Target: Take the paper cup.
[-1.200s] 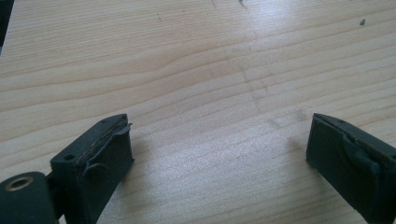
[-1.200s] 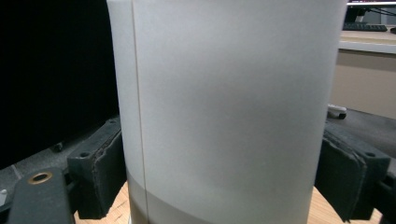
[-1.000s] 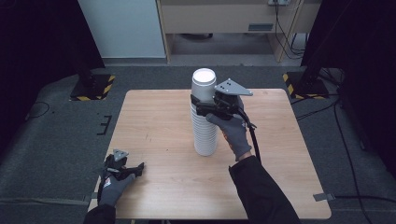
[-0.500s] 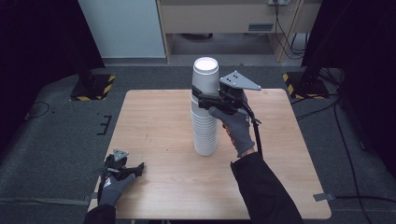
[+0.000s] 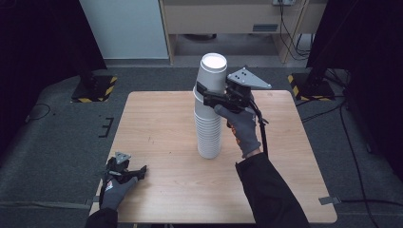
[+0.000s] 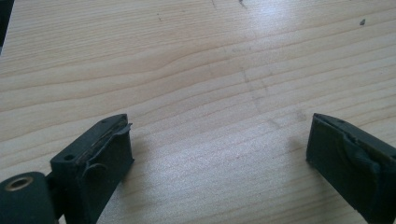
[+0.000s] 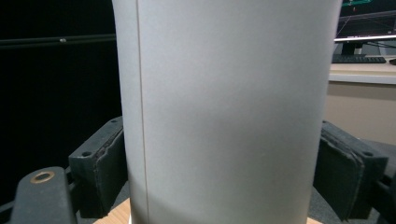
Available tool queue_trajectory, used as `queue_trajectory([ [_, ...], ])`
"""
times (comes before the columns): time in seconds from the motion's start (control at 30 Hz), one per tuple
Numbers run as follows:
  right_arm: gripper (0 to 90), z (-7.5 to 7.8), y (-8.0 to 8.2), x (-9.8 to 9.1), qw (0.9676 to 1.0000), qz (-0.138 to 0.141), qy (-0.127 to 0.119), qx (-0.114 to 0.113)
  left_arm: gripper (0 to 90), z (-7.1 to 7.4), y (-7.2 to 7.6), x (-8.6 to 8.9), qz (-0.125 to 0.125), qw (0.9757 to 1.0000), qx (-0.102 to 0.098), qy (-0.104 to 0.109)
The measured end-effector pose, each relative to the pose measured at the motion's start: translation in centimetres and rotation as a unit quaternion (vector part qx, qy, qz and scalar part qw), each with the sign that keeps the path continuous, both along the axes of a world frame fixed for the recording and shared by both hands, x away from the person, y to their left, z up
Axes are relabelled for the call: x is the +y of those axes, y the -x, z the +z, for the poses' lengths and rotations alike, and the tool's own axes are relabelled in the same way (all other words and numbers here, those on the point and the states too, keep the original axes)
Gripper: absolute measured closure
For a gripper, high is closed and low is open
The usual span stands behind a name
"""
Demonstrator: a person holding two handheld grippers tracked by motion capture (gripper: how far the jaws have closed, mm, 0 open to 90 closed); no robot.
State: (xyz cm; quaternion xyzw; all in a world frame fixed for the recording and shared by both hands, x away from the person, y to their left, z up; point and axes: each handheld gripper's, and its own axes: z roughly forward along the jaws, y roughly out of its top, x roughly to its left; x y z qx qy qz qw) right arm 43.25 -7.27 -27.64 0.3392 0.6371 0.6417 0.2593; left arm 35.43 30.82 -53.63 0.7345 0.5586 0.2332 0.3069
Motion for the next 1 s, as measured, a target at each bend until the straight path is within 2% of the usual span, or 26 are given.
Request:
queue_trajectory([
  [0.53, 15.3, 2.0, 0.6, -0.8, 0.9995, 0.000, -0.025, -0.021, 6.2, 0.0, 0.0, 0.0, 0.000, 1.0000, 0.000, 0.000],
  [0.7, 15.3, 2.5, 0.9, -1.2, 0.9993, -0.003, -0.026, -0.027, 6.2, 0.0, 0.0, 0.0, 0.000, 1.0000, 0.000, -0.001],
  [1.0, 15.3, 3.3, 2.4, -3.5, 0.9988, -0.015, -0.029, -0.036, 6.2, 0.0, 0.0, 0.0, 0.000, 1.0000, 0.000, -0.001],
])
